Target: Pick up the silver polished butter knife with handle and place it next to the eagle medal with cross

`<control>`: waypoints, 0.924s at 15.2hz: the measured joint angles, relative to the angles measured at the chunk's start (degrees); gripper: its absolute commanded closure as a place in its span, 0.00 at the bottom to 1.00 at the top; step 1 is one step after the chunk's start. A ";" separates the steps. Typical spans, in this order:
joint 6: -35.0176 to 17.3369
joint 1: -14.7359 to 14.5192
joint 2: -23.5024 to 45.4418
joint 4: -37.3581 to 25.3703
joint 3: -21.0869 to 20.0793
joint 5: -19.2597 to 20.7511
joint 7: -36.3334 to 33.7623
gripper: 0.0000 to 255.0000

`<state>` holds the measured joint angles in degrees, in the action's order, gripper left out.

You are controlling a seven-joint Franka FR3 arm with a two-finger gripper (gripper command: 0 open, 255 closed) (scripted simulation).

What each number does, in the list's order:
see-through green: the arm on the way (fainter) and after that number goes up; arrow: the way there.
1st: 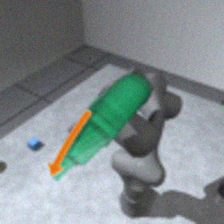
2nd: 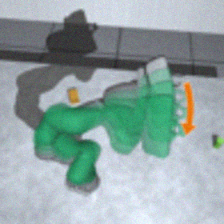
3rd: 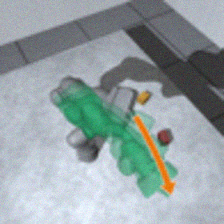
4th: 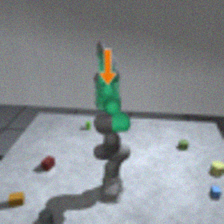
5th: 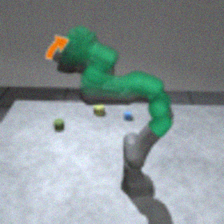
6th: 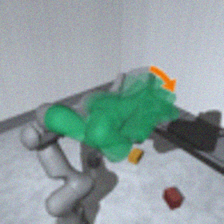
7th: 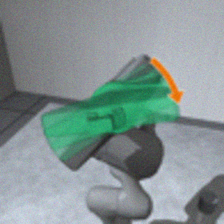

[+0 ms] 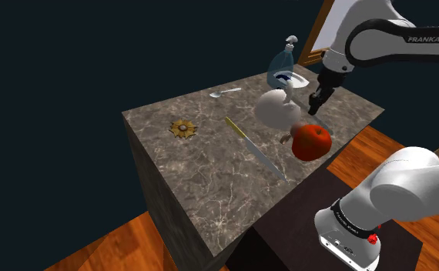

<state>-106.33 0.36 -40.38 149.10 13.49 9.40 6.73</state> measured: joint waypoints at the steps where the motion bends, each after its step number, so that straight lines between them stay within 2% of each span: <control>1: 0.07 -0.71 -0.23 0.27 -1.22 -0.85 -1.42 1.00; 9: -0.68 -7.22 0.87 0.28 -11.22 -8.34 -13.10 1.00; 14: -2.02 -10.84 5.17 -2.77 -16.99 -12.39 -19.87 1.00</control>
<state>-108.35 -10.48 -35.20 146.33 -3.50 -3.00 -13.13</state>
